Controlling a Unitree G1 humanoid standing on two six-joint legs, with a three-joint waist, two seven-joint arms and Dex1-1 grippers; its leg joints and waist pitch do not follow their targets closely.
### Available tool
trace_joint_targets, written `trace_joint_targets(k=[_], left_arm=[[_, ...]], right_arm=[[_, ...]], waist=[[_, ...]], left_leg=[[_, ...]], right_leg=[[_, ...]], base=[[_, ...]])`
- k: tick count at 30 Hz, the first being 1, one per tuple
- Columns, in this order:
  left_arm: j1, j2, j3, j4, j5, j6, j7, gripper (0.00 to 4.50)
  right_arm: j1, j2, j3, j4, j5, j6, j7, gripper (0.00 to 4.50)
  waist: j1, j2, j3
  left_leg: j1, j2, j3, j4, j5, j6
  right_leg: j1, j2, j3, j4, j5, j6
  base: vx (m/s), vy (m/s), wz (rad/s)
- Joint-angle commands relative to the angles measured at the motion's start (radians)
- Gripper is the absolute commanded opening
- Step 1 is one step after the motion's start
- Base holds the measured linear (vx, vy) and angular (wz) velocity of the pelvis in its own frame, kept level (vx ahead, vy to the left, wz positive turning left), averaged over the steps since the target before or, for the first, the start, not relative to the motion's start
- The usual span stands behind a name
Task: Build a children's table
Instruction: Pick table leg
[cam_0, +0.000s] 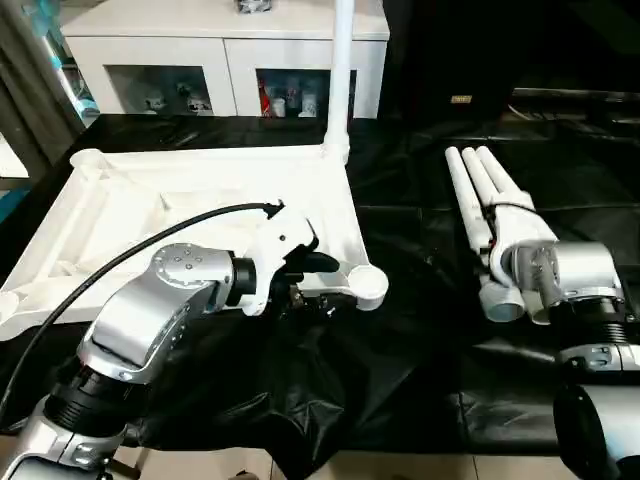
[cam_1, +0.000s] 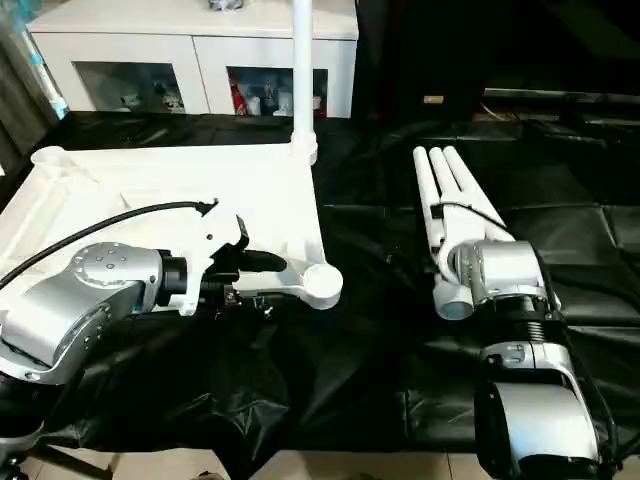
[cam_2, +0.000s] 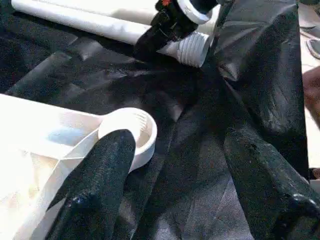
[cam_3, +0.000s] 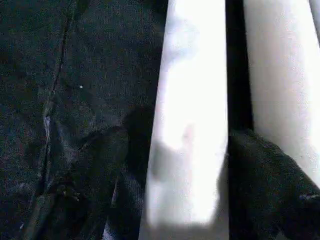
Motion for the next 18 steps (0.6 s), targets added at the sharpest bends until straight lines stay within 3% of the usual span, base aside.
trace_joint_targets(k=[1,9,15,18], left_arm=[[-0.016,0.010,-0.012,0.003,0.008,-0.010,-0.007,3.38],[-0.033,0.034,-0.026,0.014,0.015,-0.017,-0.031,3.39],[-0.065,0.032,-0.036,0.051,0.033,-0.030,-0.031,3.39],[-0.074,0.008,-0.014,0.072,0.032,-0.040,-0.006,3.77]], right_arm=[[-0.014,-0.004,0.006,0.038,0.001,-0.007,0.005,3.34],[-0.049,-0.002,-0.003,0.189,0.010,-0.046,0.045,2.52],[-0.080,-0.002,-0.034,0.285,0.025,-0.095,0.046,2.04],[-0.084,-0.003,-0.052,0.306,0.034,-0.113,0.040,1.89]], waist=[[0.001,-0.015,-0.078],[0.000,-0.010,-0.076],[-0.001,-0.012,-0.074],[0.000,-0.011,-0.076]], left_leg=[[0.003,0.021,-0.001,-0.055,-0.073,0.023],[0.005,0.021,-0.003,-0.055,-0.125,0.005],[0.005,0.021,-0.004,-0.055,-0.160,-0.009],[0.005,0.021,-0.005,-0.055,-0.155,-0.010]], right_leg=[[0.065,-0.051,0.045,-0.058,-0.136,-0.212],[0.061,-0.051,0.043,-0.063,-0.196,-0.204],[0.060,-0.053,0.042,-0.066,-0.240,-0.194],[0.061,-0.052,0.042,-0.065,-0.226,-0.196]], base=[[0.000,0.000,0.00],[0.000,0.000,0.00],[0.000,0.000,0.00],[0.000,0.000,0.00]])
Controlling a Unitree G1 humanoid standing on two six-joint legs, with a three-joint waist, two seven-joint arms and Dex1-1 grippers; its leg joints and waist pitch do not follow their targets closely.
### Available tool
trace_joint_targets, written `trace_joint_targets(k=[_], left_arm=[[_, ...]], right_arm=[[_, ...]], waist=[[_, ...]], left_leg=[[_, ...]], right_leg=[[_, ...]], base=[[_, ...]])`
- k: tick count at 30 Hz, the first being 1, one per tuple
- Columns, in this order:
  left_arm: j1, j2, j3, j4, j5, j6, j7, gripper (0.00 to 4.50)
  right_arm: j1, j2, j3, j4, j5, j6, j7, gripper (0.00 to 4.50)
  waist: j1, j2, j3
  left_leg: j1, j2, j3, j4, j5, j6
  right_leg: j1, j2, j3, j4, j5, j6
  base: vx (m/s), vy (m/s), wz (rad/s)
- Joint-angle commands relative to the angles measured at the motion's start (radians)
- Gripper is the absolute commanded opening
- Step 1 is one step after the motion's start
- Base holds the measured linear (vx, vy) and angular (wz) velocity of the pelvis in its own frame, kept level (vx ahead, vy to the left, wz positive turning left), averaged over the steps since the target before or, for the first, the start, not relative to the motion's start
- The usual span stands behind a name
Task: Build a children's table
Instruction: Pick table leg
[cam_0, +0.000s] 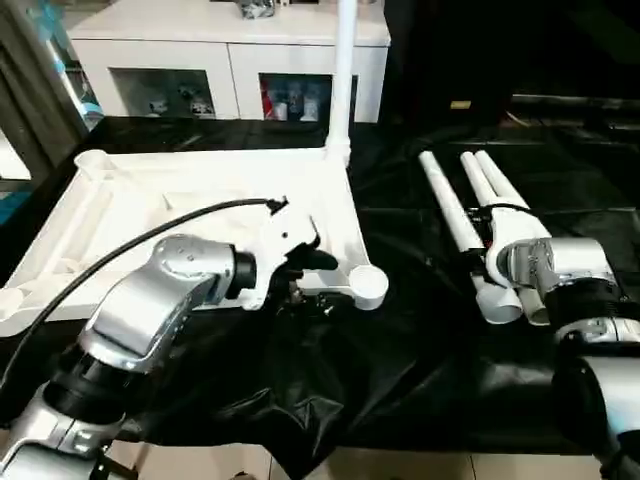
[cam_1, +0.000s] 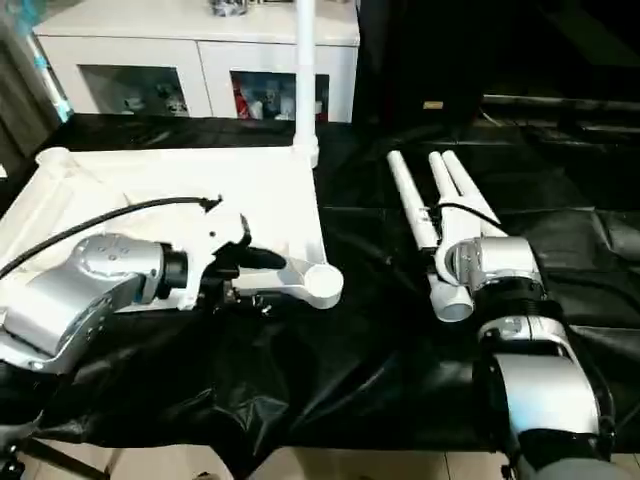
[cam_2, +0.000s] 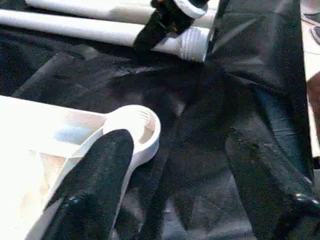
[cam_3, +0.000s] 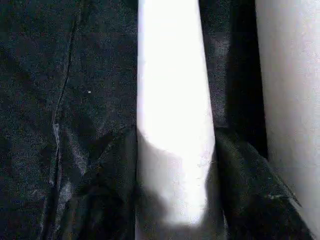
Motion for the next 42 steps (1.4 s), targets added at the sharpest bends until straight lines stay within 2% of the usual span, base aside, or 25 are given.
trace_joint_targets(k=[1,4,5,7,8,9,10,11,14,16,18,19,20,21,22,23,24,27,29,32,33,35,36,38,42], left_arm=[[-0.022,-0.017,0.023,0.015,0.007,-0.013,0.023,3.77],[-0.036,-0.062,0.071,0.057,-0.023,-0.019,0.058,3.99],[-0.037,-0.072,0.083,0.063,-0.034,-0.015,0.061,4.09],[-0.046,-0.096,0.111,0.081,-0.058,-0.008,0.073,4.17],[-0.050,-0.104,0.120,0.087,-0.067,-0.004,0.078,4.23],[-0.068,-0.142,0.160,0.117,-0.100,0.011,0.101,4.32],[-0.068,-0.142,0.160,0.117,-0.100,0.011,0.101,4.42],[-0.088,-0.180,0.197,0.148,-0.127,0.027,0.128,4.48],[-0.135,-0.263,0.282,0.224,-0.188,0.070,0.187,4.50],[-0.148,-0.282,0.296,0.246,-0.206,0.078,0.189,4.50],[-0.177,-0.308,0.279,0.317,-0.212,0.073,0.167,4.50],[-0.182,-0.314,0.278,0.330,-0.213,0.072,0.166,4.50],[-0.185,-0.317,0.278,0.336,-0.213,0.072,0.166,4.50],[-0.216,-0.364,0.311,0.403,-0.242,0.090,0.188,4.50],[-0.229,-0.382,0.325,0.427,-0.252,0.099,0.199,4.50],[-0.229,-0.382,0.325,0.427,-0.252,0.099,0.199,4.50],[-0.250,-0.410,0.347,0.462,-0.264,0.108,0.214,4.50],[-0.273,-0.439,0.369,0.506,-0.281,0.097,0.229,4.50],[-0.295,-0.466,0.391,0.546,-0.306,0.090,0.233,4.50],[-0.310,-0.489,0.411,0.553,-0.339,0.097,0.216,4.50],[-0.315,-0.511,0.443,0.526,-0.396,0.119,0.193,4.50],[-0.310,-0.512,0.433,0.498,-0.405,0.126,0.167,4.50],[-0.298,-0.501,0.397,0.477,-0.385,0.127,0.146,4.50],[-0.288,-0.499,0.373,0.474,-0.368,0.123,0.145,4.50],[-0.284,-0.503,0.373,0.484,-0.359,0.110,0.165,4.50]], right_arm=[[0.015,0.008,-0.019,0.045,0.017,-0.005,-0.004,1.89],[0.024,0.012,-0.051,0.058,0.049,-0.057,0.024,1.86],[0.027,0.015,-0.061,0.054,0.060,-0.063,0.032,1.86],[0.041,0.019,-0.069,0.032,0.078,-0.096,0.067,1.85],[0.046,0.020,-0.071,0.024,0.083,-0.106,0.077,1.85],[0.065,0.024,-0.078,-0.008,0.100,-0.140,0.112,1.85],[0.065,0.024,-0.078,-0.008,0.100,-0.140,0.112,1.85],[0.081,0.029,-0.096,-0.036,0.121,-0.167,0.143,1.85],[0.125,0.043,-0.145,-0.134,0.199,-0.209,0.233,1.85],[0.146,0.047,-0.153,-0.176,0.220,-0.231,0.266,1.85],[0.210,0.065,-0.183,-0.313,0.306,-0.270,0.376,1.85],[0.219,0.070,-0.191,-0.335,0.324,-0.265,0.392,1.84],[0.223,0.072,-0.195,-0.346,0.333,-0.263,0.400,1.84],[0.281,0.096,-0.225,-0.491,0.445,-0.216,0.486,1.84],[0.305,0.102,-0.229,-0.546,0.483,-0.198,0.515,1.84],[0.305,0.102,-0.229,-0.546,0.483,-0.198,0.515,1.84],[0.345,0.110,-0.228,-0.624,0.539,-0.170,0.567,1.84],[0.390,0.111,-0.201,-0.698,0.589,-0.123,0.620,1.84],[0.435,0.113,-0.170,-0.774,0.630,-0.089,0.660,1.84],[0.461,0.116,-0.150,-0.822,0.654,-0.057,0.668,1.84],[0.473,0.115,-0.131,-0.841,0.651,-0.046,0.662,1.84],[0.474,0.114,-0.122,-0.844,0.649,-0.042,0.661,1.84],[0.474,0.111,-0.115,-0.847,0.653,-0.032,0.666,1.84],[0.478,0.107,-0.102,-0.862,0.662,-0.016,0.674,1.84],[0.481,0.101,-0.081,-0.876,0.661,-0.013,0.677,1.84]], waist=[[0.000,-0.004,-0.072],[-0.001,-0.004,-0.073],[-0.003,0.004,-0.072],[-0.006,-0.003,-0.073],[-0.005,0.012,-0.073],[-0.008,0.003,-0.073],[-0.007,0.014,-0.073],[-0.009,0.007,-0.073],[-0.008,0.003,-0.074],[-0.003,-0.001,-0.077],[0.003,-0.002,-0.079],[0.010,-0.001,-0.082],[0.008,-0.003,-0.081],[0.012,0.003,-0.080],[0.015,0.002,-0.081],[0.015,0.000,-0.080],[0.019,0.003,-0.081],[0.028,0.008,-0.081],[0.034,0.007,-0.078],[0.037,0.007,-0.078],[0.038,0.008,-0.078],[0.038,0.006,-0.076],[0.037,0.001,-0.075],[0.037,0.001,-0.072],[0.038,0.004,-0.074]], left_leg=[[0.003,0.021,-0.004,-0.063,-0.157,-0.010],[0.005,0.020,-0.003,-0.062,-0.163,-0.008],[0.005,0.021,-0.004,-0.062,-0.181,-0.010],[0.001,0.019,-0.005,-0.063,-0.187,-0.003],[0.003,0.018,-0.006,-0.061,-0.193,-0.004],[0.002,0.019,-0.006,-0.062,-0.195,0.000],[0.003,0.017,-0.004,-0.061,-0.197,0.002],[0.003,0.018,-0.006,-0.061,-0.200,0.006],[0.002,0.015,-0.003,-0.059,-0.194,0.027],[-0.003,0.016,-0.006,-0.059,-0.159,0.051],[-0.003,0.018,-0.006,-0.058,-0.136,0.071],[0.001,0.021,-0.006,-0.057,-0.119,0.087],[-0.003,0.019,-0.006,-0.058,-0.106,0.097],[0.000,0.017,-0.003,-0.055,-0.099,0.113],[-0.001,0.020,-0.005,-0.056,-0.098,0.120],[-0.002,0.020,-0.006,-0.057,-0.093,0.125],[-0.001,0.022,-0.006,-0.057,-0.090,0.132],[0.002,0.026,-0.009,-0.059,-0.093,0.123],[0.003,0.024,-0.008,-0.062,-0.113,0.117],[-0.001,0.025,-0.010,-0.063,-0.099,0.107],[0.000,0.026,-0.010,-0.063,-0.101,0.103],[-0.003,0.025,-0.009,-0.063,-0.108,0.096],[-0.002,0.025,-0.010,-0.066,-0.109,0.096],[-0.001,0.024,-0.008,-0.066,-0.114,0.094],[-0.003,0.026,-0.010,-0.067,-0.093,0.090]], right_leg=[[0.059,-0.052,0.042,-0.073,-0.221,-0.198],[0.058,-0.051,0.040,-0.073,-0.212,-0.203],[0.058,-0.052,0.040,-0.077,-0.214,-0.206],[0.062,-0.051,0.038,-0.076,-0.220,-0.205],[0.061,-0.052,0.038,-0.075,-0.222,-0.209],[0.063,-0.051,0.037,-0.080,-0.224,-0.208],[0.062,-0.049,0.037,-0.080,-0.218,-0.210],[0.064,-0.050,0.036,-0.080,-0.219,-0.214],[0.066,-0.048,0.035,-0.085,-0.218,-0.216],[0.069,-0.049,0.033,-0.083,-0.193,-0.222],[0.070,-0.051,0.035,-0.080,-0.170,-0.226],[0.069,-0.052,0.036,-0.078,-0.145,-0.226],[0.071,-0.049,0.035,-0.077,-0.127,-0.229],[0.070,-0.049,0.036,-0.078,-0.108,-0.236],[0.072,-0.051,0.035,-0.078,-0.099,-0.239],[0.073,-0.049,0.034,-0.078,-0.095,-0.239],[0.071,-0.050,0.033,-0.079,-0.096,-0.243],[0.069,-0.055,0.032,-0.081,-0.110,-0.250],[0.070,-0.055,0.032,-0.090,-0.148,-0.236],[0.071,-0.059,0.032,-0.089,-0.155,-0.230],[0.070,-0.060,0.032,-0.089,-0.160,-0.230],[0.070,-0.061,0.032,-0.093,-0.184,-0.225],[0.070,-0.061,0.033,-0.094,-0.215,-0.204],[0.067,-0.061,0.033,-0.099,-0.252,-0.183],[0.067,-0.061,0.034,-0.099,-0.238,-0.171]], base=[[0.000,0.000,0.00],[0.000,0.000,0.00],[0.000,0.000,0.00],[0.000,0.000,0.00],[0.000,0.000,0.00],[0.000,0.000,0.00],[0.000,0.000,0.00],[0.000,0.000,0.00],[0.000,0.000,0.00],[0.000,0.000,0.00],[0.000,0.000,0.00],[0.000,0.000,0.00],[0.000,0.000,0.00],[0.000,0.000,0.00],[0.000,0.000,0.00],[0.000,0.000,0.00],[0.000,0.000,0.00],[0.000,0.000,0.00],[0.000,0.000,0.00],[0.000,0.000,0.00],[0.000,0.000,0.00],[0.000,0.000,0.00],[0.000,0.000,0.00],[0.000,0.000,0.00],[0.000,0.000,0.00]])
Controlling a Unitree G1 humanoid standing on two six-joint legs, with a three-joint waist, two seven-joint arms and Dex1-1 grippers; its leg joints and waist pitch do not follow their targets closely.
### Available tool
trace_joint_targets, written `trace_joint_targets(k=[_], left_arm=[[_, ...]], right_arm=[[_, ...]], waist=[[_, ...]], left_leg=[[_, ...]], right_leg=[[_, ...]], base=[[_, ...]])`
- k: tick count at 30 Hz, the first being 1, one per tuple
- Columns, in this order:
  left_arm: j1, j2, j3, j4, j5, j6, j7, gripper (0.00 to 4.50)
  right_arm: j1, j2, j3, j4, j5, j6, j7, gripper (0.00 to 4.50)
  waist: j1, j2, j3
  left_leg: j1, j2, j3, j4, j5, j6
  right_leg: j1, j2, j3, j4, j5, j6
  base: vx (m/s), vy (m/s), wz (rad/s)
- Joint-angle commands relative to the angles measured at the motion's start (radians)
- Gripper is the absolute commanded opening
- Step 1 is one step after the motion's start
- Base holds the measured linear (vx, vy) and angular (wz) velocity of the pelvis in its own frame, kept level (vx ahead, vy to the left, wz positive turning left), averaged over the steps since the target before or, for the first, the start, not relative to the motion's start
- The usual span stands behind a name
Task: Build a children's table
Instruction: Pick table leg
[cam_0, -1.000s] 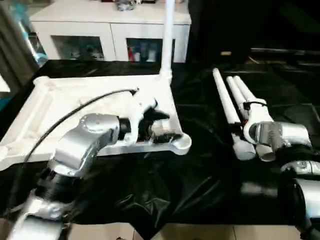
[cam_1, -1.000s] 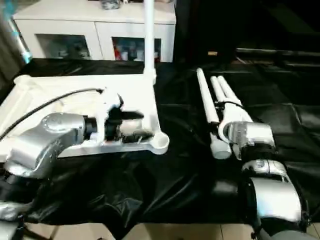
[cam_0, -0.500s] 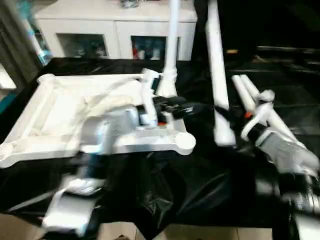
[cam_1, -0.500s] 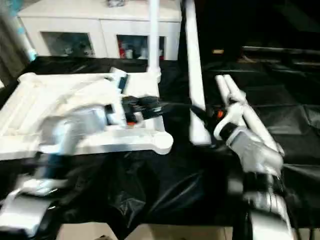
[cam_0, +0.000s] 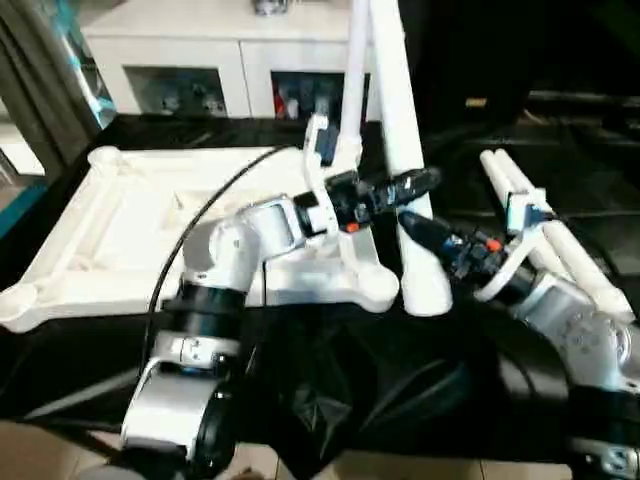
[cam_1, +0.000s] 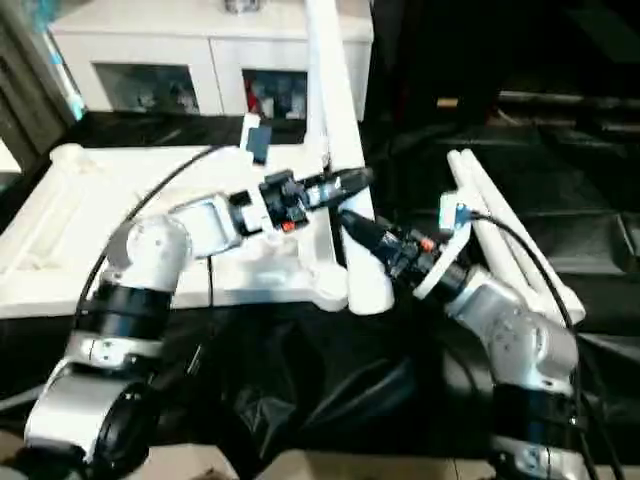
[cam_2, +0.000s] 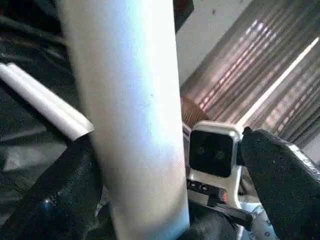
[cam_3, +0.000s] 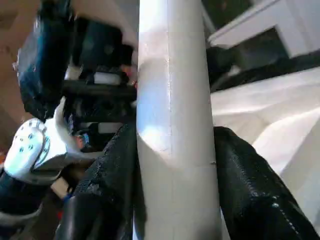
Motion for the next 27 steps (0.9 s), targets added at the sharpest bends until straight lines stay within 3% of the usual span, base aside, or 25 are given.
trace_joint_targets(k=[1,4,8,15,21,26,27], left_arm=[[0.000,-0.004,-0.014,-0.020,0.001,-0.010,-0.002,4.50],[-0.003,-0.008,0.011,-0.031,-0.012,-0.001,0.030,4.50],[-0.001,-0.002,0.021,-0.048,-0.015,0.006,0.063,4.04],[-0.027,-0.027,0.110,-0.006,0.032,-0.043,0.280,3.47],[-0.001,-0.070,0.131,-0.069,0.073,-0.043,0.461,2.91],[0.009,-0.113,0.163,-0.092,0.056,-0.050,0.553,2.65],[0.014,-0.124,0.166,-0.100,0.059,-0.055,0.581,2.42]], right_arm=[[0.004,-0.003,0.013,-0.018,0.005,0.011,0.001,1.84],[-0.004,-0.005,0.027,-0.020,0.006,0.014,-0.001,1.84],[-0.009,-0.008,0.059,-0.021,-0.027,-0.007,-0.013,1.84],[-0.030,-0.003,0.104,-0.013,-0.110,-0.071,-0.090,1.84],[-0.071,0.038,0.164,-0.015,-0.209,-0.130,-0.208,1.84],[-0.095,0.062,0.188,-0.030,-0.243,-0.143,-0.264,1.84],[-0.099,0.067,0.196,-0.041,-0.251,-0.143,-0.277,1.84]], waist=[[0.005,-0.019,-0.076],[0.005,-0.019,-0.076],[0.005,-0.021,-0.074],[0.002,-0.021,-0.075],[0.000,-0.017,-0.076],[-0.002,-0.017,-0.075],[-0.002,-0.020,-0.075]], left_leg=[[0.001,0.026,-0.008,-0.065,-0.092,0.078],[0.000,0.026,-0.008,-0.065,-0.085,0.080],[-0.002,0.024,-0.007,-0.065,-0.087,0.080],[-0.002,0.023,-0.008,-0.065,-0.090,0.067],[-0.004,0.025,-0.009,-0.064,-0.076,0.065],[-0.004,0.024,-0.008,-0.063,-0.079,0.071],[-0.004,0.025,-0.008,-0.064,-0.080,0.075]], right_leg=[[0.065,-0.060,0.038,-0.083,-0.231,-0.172],[0.065,-0.060,0.038,-0.079,-0.212,-0.179],[0.066,-0.062,0.038,-0.083,-0.234,-0.170],[0.064,-0.058,0.037,-0.085,-0.242,-0.149],[0.063,-0.059,0.038,-0.078,-0.205,-0.160],[0.063,-0.057,0.038,-0.077,-0.186,-0.171],[0.063,-0.057,0.039,-0.078,-0.188,-0.169]], base=[[0.000,0.000,0.00],[0.000,0.000,0.00],[0.000,0.000,0.00],[0.000,0.000,0.00],[0.000,0.000,0.00],[0.000,0.000,0.00],[0.000,0.000,0.00]])
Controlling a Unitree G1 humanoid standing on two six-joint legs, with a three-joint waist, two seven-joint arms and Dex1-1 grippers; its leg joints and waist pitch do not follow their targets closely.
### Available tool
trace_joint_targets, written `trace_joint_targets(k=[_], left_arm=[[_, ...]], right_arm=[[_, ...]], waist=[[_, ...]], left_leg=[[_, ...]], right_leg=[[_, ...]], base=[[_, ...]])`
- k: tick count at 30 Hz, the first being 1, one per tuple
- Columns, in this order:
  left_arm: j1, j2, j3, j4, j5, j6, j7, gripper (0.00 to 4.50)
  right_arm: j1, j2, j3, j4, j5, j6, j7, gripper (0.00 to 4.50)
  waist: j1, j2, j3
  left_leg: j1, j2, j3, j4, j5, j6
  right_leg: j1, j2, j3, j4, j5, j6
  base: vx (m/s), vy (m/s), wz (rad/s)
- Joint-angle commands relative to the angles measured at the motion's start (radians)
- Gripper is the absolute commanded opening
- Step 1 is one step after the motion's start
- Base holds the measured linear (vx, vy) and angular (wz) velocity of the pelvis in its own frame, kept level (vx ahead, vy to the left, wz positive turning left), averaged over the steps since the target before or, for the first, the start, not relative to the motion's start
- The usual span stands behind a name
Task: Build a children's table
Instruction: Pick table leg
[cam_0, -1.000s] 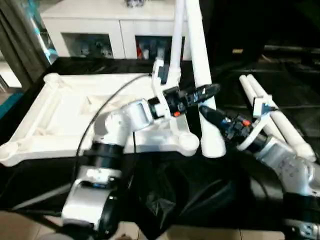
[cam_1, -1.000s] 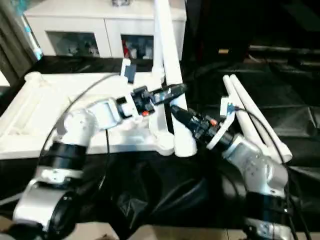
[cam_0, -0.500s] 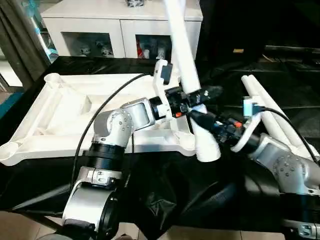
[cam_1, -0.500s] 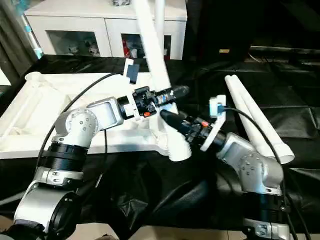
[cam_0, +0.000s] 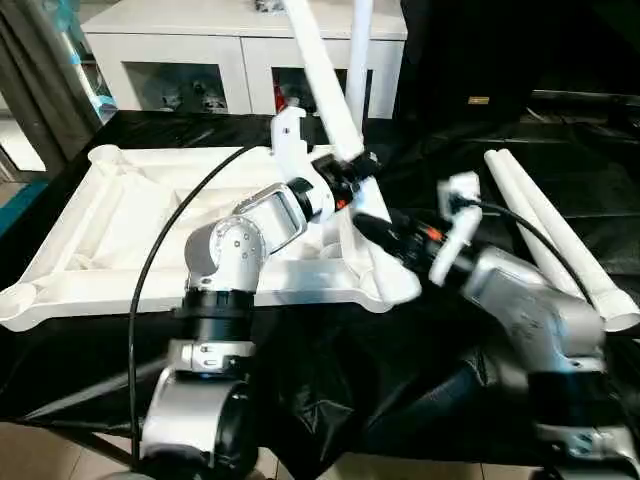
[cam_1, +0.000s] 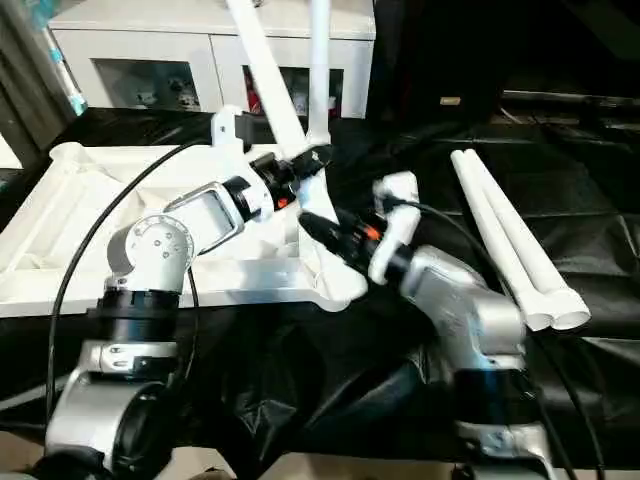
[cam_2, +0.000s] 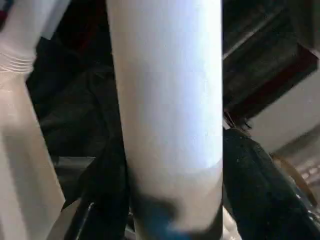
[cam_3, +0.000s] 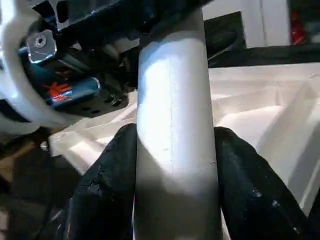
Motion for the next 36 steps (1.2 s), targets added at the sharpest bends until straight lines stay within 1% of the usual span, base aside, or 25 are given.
trace_joint_targets(k=[1,3,4,5,6,7,9,11,13,15,17,18,19,21,22,23,24,25,26,28,29,31,32,33,36], left_arm=[[0.012,-0.012,0.004,-0.019,0.000,-0.010,0.042,2.42],[0.016,-0.016,0.009,-0.025,0.007,-0.015,0.063,2.31],[0.016,-0.016,0.009,-0.025,0.007,-0.015,0.063,2.19],[0.019,-0.020,0.016,-0.031,0.019,-0.033,0.092,2.07],[0.020,-0.022,0.017,-0.034,0.022,-0.036,0.099,2.01],[0.021,-0.023,0.018,-0.036,0.024,-0.038,0.104,2.00],[0.022,-0.022,0.021,-0.044,0.020,-0.035,0.108,1.96],[0.023,-0.013,0.013,-0.047,0.012,-0.029,0.099,1.92],[0.024,-0.010,0.011,-0.049,0.008,-0.029,0.098,1.91],[0.029,0.002,-0.005,-0.059,-0.001,-0.024,0.060,1.90],[0.036,0.019,-0.029,-0.071,-0.018,-0.031,-0.018,1.89],[0.043,0.046,-0.058,-0.082,-0.036,-0.028,-0.107,1.89],[0.045,0.060,-0.070,-0.085,-0.042,-0.023,-0.144,1.88],[0.051,0.105,-0.110,-0.091,-0.059,-0.006,-0.257,1.88],[0.050,0.125,-0.124,-0.089,-0.066,0.000,-0.304,1.88],[0.050,0.125,-0.124,-0.089,-0.066,0.000,-0.304,1.88],[0.040,0.174,-0.154,-0.075,-0.086,0.015,-0.428,1.88],[0.034,0.211,-0.178,-0.072,-0.103,0.028,-0.525,1.88],[0.034,0.211,-0.178,-0.072,-0.103,0.028,-0.525,1.88],[0.033,0.241,-0.203,-0.082,-0.117,0.027,-0.621,1.88],[0.032,0.255,-0.212,-0.095,-0.136,0.031,-0.680,1.88],[0.032,0.260,-0.214,-0.098,-0.143,0.033,-0.700,1.88],[0.027,0.278,-0.222,-0.117,-0.181,0.054,-0.782,1.88],[0.020,0.285,-0.224,-0.121,-0.205,0.067,-0.822,1.88],[0.013,0.289,-0.229,-0.115,-0.212,0.064,-0.846,1.87]], right_arm=[[-0.017,0.003,0.016,-0.030,-0.018,-0.008,-0.023,1.84],[-0.019,0.005,0.022,-0.042,-0.023,-0.009,-0.034,1.84],[-0.019,0.005,0.022,-0.042,-0.023,-0.009,-0.034,1.84],[-0.020,0.007,0.027,-0.051,-0.028,-0.008,-0.043,1.84],[-0.021,0.008,0.029,-0.052,-0.029,-0.009,-0.045,1.84],[-0.021,0.008,0.030,-0.053,-0.030,-0.009,-0.046,1.84],[-0.024,0.004,0.038,-0.060,-0.035,-0.009,-0.050,1.84],[-0.028,-0.002,0.049,-0.068,-0.037,-0.007,-0.044,1.84],[-0.030,-0.004,0.052,-0.068,-0.038,-0.009,-0.044,1.84],[-0.032,-0.007,0.061,-0.066,-0.047,-0.017,-0.040,1.84],[-0.034,-0.005,0.059,-0.060,-0.031,-0.010,-0.024,1.84],[-0.034,-0.009,0.057,-0.065,0.002,0.011,0.008,2.40],[-0.033,-0.014,0.059,-0.070,0.016,0.022,0.024,2.54],[-0.026,-0.035,0.065,-0.083,0.042,0.050,0.067,2.61],[-0.020,-0.055,0.071,-0.086,0.054,0.064,0.100,2.88],[-0.020,-0.055,0.071,-0.086,0.054,0.064,0.100,2.88],[0.001,-0.116,0.092,-0.098,0.086,0.093,0.204,2.95],[0.011,-0.152,0.103,-0.103,0.111,0.115,0.265,2.97],[0.011,-0.152,0.103,-0.103,0.111,0.115,0.265,2.97],[0.013,-0.178,0.110,-0.107,0.127,0.132,0.308,2.97],[0.015,-0.195,0.116,-0.112,0.134,0.136,0.337,2.97],[0.015,-0.199,0.117,-0.113,0.138,0.140,0.346,2.97],[0.013,-0.219,0.123,-0.117,0.151,0.153,0.379,2.97],[0.010,-0.227,0.124,-0.116,0.158,0.163,0.393,2.70],[0.005,-0.232,0.126,-0.113,0.170,0.170,0.397,2.58]], waist=[[0.000,-0.018,-0.075],[-0.001,-0.019,-0.075],[0.000,-0.018,-0.075],[-0.001,-0.024,-0.074],[0.000,-0.022,-0.074],[0.000,-0.020,-0.074],[0.000,-0.024,-0.074],[0.000,-0.023,-0.073],[0.000,-0.026,-0.072],[0.000,-0.025,-0.072],[0.002,-0.026,-0.072],[0.003,-0.028,-0.073],[0.004,-0.027,-0.073],[0.004,-0.025,-0.073],[0.004,-0.024,-0.074],[0.006,-0.024,-0.074],[0.009,-0.024,-0.074],[0.010,-0.024,-0.074],[0.013,-0.022,-0.073],[0.012,-0.024,-0.073],[0.013,-0.023,-0.073],[0.011,-0.022,-0.072],[0.012,-0.023,-0.072],[0.012,-0.022,-0.072],[0.010,-0.023,-0.071]], left_leg=[[0.000,0.025,-0.008,-0.063,-0.082,0.075],[0.000,0.024,-0.008,-0.064,-0.087,0.074],[0.000,0.024,-0.008,-0.064,-0.088,0.073],[0.000,0.025,-0.008,-0.065,-0.093,0.073],[0.000,0.025,-0.008,-0.065,-0.094,0.071],[0.000,0.025,-0.008,-0.065,-0.094,0.070],[0.001,0.026,-0.008,-0.065,-0.092,0.069],[0.001,0.026,-0.008,-0.065,-0.091,0.069],[-0.001,0.024,-0.007,-0.065,-0.090,0.069],[-0.001,0.025,-0.008,-0.065,-0.086,0.070],[-0.001,0.023,-0.007,-0.065,-0.086,0.073],[0.001,0.024,-0.008,-0.066,-0.084,0.075],[0.000,0.025,-0.009,-0.067,-0.083,0.076],[0.001,0.027,-0.008,-0.067,-0.076,0.078],[0.002,0.029,-0.009,-0.067,-0.069,0.077],[0.002,0.028,-0.009,-0.066,-0.065,0.077],[0.005,0.027,-0.007,-0.065,-0.070,0.081],[0.006,0.027,-0.006,-0.066,-0.071,0.086],[0.004,0.029,-0.007,-0.066,-0.067,0.088],[0.003,0.028,-0.006,-0.065,-0.067,0.085],[0.002,0.029,-0.006,-0.065,-0.069,0.081],[0.004,0.030,-0.005,-0.065,-0.079,0.072],[0.005,0.028,-0.005,-0.065,-0.083,0.073],[0.003,0.030,-0.006,-0.066,-0.082,0.071],[0.006,0.030,-0.005,-0.066,-0.095,0.064]], right_leg=[[0.064,-0.055,0.039,-0.077,-0.189,-0.168],[0.064,-0.055,0.040,-0.079,-0.196,-0.161],[0.064,-0.056,0.040,-0.078,-0.199,-0.159],[0.064,-0.056,0.040,-0.080,-0.205,-0.155],[0.064,-0.056,0.040,-0.079,-0.208,-0.154],[0.063,-0.057,0.041,-0.079,-0.211,-0.153],[0.063,-0.057,0.041,-0.079,-0.208,-0.153],[0.062,-0.057,0.041,-0.078,-0.207,-0.152],[0.063,-0.057,0.042,-0.078,-0.202,-0.153],[0.063,-0.057,0.042,-0.077,-0.194,-0.153],[0.063,-0.058,0.042,-0.079,-0.203,-0.151],[0.063,-0.059,0.042,-0.078,-0.201,-0.151],[0.064,-0.059,0.043,-0.076,-0.204,-0.149],[0.062,-0.059,0.044,-0.072,-0.189,-0.153],[0.062,-0.059,0.045,-0.068,-0.166,-0.165],[0.062,-0.058,0.044,-0.068,-0.157,-0.168],[0.064,-0.058,0.044,-0.067,-0.146,-0.180],[0.064,-0.057,0.046,-0.066,-0.145,-0.179],[0.065,-0.059,0.047,-0.063,-0.140,-0.182],[0.066,-0.062,0.046,-0.064,-0.140,-0.193],[0.066,-0.063,0.046,-0.063,-0.141,-0.197],[0.065,-0.063,0.047,-0.064,-0.153,-0.203],[0.066,-0.062,0.046,-0.065,-0.161,-0.204],[0.067,-0.062,0.047,-0.062,-0.159,-0.205],[0.066,-0.062,0.046,-0.066,-0.183,-0.202]], base=[[0.000,0.000,0.00],[0.000,0.000,0.00],[0.000,0.000,0.00],[0.000,0.000,0.00],[0.000,0.000,0.00],[0.000,0.000,0.00],[0.000,0.000,0.00],[0.000,0.000,0.00],[0.000,0.000,0.00],[0.000,0.000,0.00],[0.000,0.000,0.00],[0.000,0.000,0.00],[0.000,0.000,0.00],[0.000,0.000,0.00],[0.000,0.000,0.00],[0.000,0.000,0.00],[0.000,0.000,0.00],[0.000,0.000,0.00],[0.000,0.000,0.00],[0.000,0.000,0.00],[0.000,0.000,0.00],[0.000,0.000,0.00],[0.000,0.000,0.00],[0.000,0.000,0.00],[0.000,0.000,0.00]])
